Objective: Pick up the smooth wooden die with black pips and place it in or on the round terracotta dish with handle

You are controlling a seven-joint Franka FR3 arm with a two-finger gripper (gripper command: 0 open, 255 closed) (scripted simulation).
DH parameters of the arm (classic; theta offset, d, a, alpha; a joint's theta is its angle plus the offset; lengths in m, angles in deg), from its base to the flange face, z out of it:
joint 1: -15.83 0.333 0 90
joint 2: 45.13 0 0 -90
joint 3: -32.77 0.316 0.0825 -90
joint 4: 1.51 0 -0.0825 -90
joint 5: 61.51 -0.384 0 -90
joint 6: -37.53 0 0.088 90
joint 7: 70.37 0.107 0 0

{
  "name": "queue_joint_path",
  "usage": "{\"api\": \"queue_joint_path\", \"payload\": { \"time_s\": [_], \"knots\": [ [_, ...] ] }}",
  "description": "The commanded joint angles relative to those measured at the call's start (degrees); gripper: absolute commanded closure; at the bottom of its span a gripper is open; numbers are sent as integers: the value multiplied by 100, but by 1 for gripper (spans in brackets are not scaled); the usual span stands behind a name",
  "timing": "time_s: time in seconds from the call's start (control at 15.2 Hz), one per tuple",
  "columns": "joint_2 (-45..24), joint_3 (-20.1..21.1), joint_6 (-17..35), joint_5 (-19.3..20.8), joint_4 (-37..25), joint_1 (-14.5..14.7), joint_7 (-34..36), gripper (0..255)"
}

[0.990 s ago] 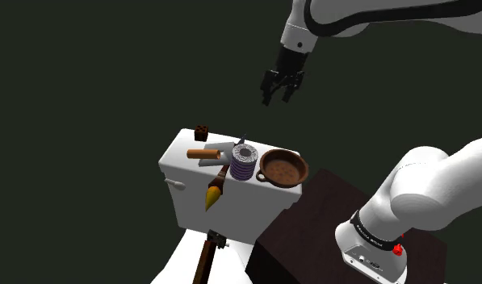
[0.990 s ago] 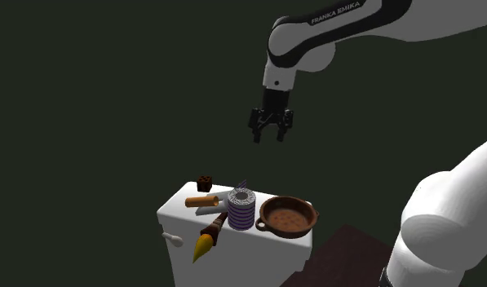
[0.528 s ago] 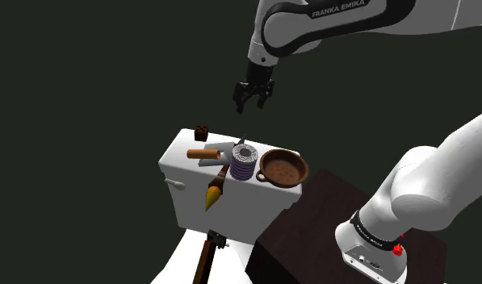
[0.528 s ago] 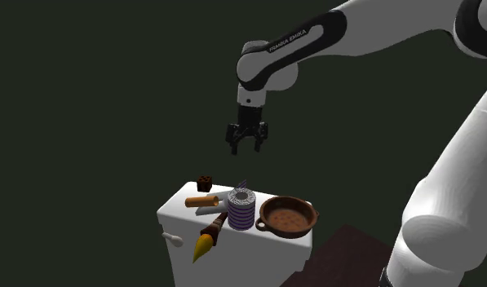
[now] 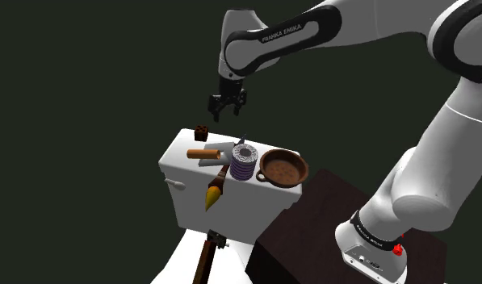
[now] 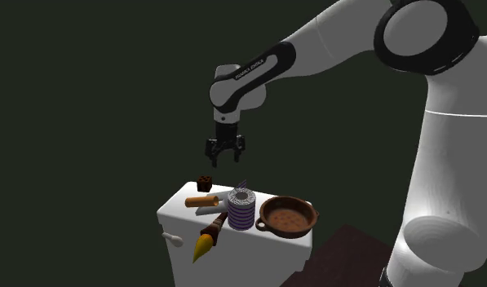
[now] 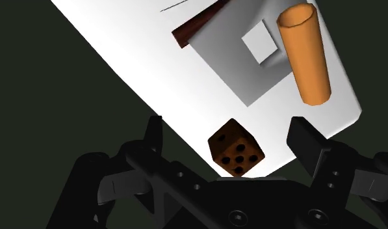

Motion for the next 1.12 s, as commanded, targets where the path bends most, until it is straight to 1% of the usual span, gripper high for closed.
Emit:
{"api": "queue_joint_path", "payload": {
  "time_s": [0.0, 0.26, 0.53, 0.59, 1.06],
  "knots": [
    [-456, 17, 57, 108, -374, 39, 56, 0],
    [-1378, 28, 87, 323, -1211, 160, 187, 0],
    [-2340, 6, -12, 517, -2211, 305, 286, 0],
    [-2394, 3, -22, 526, -2271, 315, 289, 0],
    [-2675, -15, 425, 553, -2106, 326, 306, 0]
  ]
}}
